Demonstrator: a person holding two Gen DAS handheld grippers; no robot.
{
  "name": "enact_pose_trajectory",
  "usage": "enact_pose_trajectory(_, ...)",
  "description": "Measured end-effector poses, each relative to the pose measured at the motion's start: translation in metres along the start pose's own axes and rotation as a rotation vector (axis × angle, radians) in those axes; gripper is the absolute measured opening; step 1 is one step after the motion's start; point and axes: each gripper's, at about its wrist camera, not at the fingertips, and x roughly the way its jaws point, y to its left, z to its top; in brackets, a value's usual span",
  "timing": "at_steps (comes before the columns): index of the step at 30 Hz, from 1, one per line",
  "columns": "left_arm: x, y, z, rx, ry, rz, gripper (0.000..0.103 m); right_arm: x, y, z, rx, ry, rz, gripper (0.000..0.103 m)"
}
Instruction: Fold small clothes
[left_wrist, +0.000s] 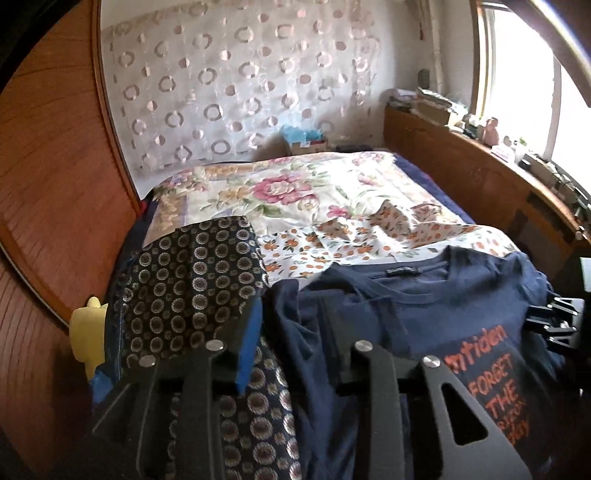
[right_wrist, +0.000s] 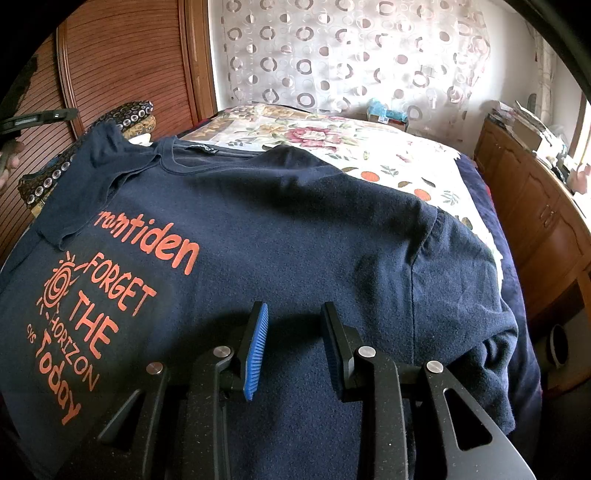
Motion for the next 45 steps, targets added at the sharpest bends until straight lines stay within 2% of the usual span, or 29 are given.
enact_pose_trajectory(4, -0.012, -0.011, -0.016, -0.004, -0.006, -0.057, 0.035, 0.001, 0.000, 0.001, -0.001, 0.000, 0.000, 0.031)
enact_pose_trajectory(8, -0.016, -0.035, -0.049, 0.026, 0.001, -0.091, 0.036, 0.001, -0.001, 0.001, 0.000, 0.000, 0.001, 0.031)
enact_pose_trajectory(15, 0.008, -0.075, -0.104, 0.062, 0.107, -0.151, 0.036, 0.001, -0.001, 0.001, -0.002, 0.000, 0.000, 0.031)
enact_pose_trajectory(24, 0.024, -0.094, -0.118, 0.079, 0.154, -0.160, 0.036, 0.001, -0.003, 0.001, 0.004, -0.001, -0.009, 0.033)
enact_pose_trajectory(26, 0.024, -0.094, -0.118, 0.077, 0.153, -0.167, 0.036, -0.001, -0.009, 0.000, 0.039, -0.002, -0.026, 0.033)
enact_pose_trajectory(28, 0.025, -0.093, -0.119, 0.068, 0.151, -0.181, 0.036, -0.009, -0.018, -0.004, 0.097, -0.030, 0.004, 0.033)
enact_pose_trajectory(30, 0.026, -0.097, -0.120, 0.073, 0.145, -0.201, 0.040, -0.017, -0.025, -0.008, 0.123, -0.055, 0.006, 0.033)
enact_pose_trajectory(31, 0.026, -0.097, -0.122, 0.076, 0.145, -0.208, 0.046, -0.023, -0.029, -0.010, 0.131, -0.067, -0.011, 0.033)
enact_pose_trajectory(33, 0.026, -0.103, -0.124, 0.105, 0.150, -0.235, 0.060, -0.033, -0.038, -0.015, 0.150, -0.091, -0.025, 0.033)
enact_pose_trajectory(35, 0.026, -0.113, -0.125, 0.145, 0.163, -0.259, 0.082, -0.042, -0.051, -0.021, 0.168, -0.102, -0.046, 0.033)
enact_pose_trajectory(38, 0.026, -0.126, -0.126, 0.209, 0.171, -0.212, 0.085, -0.049, -0.068, -0.031, 0.183, -0.096, -0.087, 0.033)
enact_pose_trajectory(45, 0.026, -0.124, -0.127, 0.195, 0.175, -0.207, 0.087, -0.052, -0.104, -0.051, 0.255, -0.046, -0.144, 0.033)
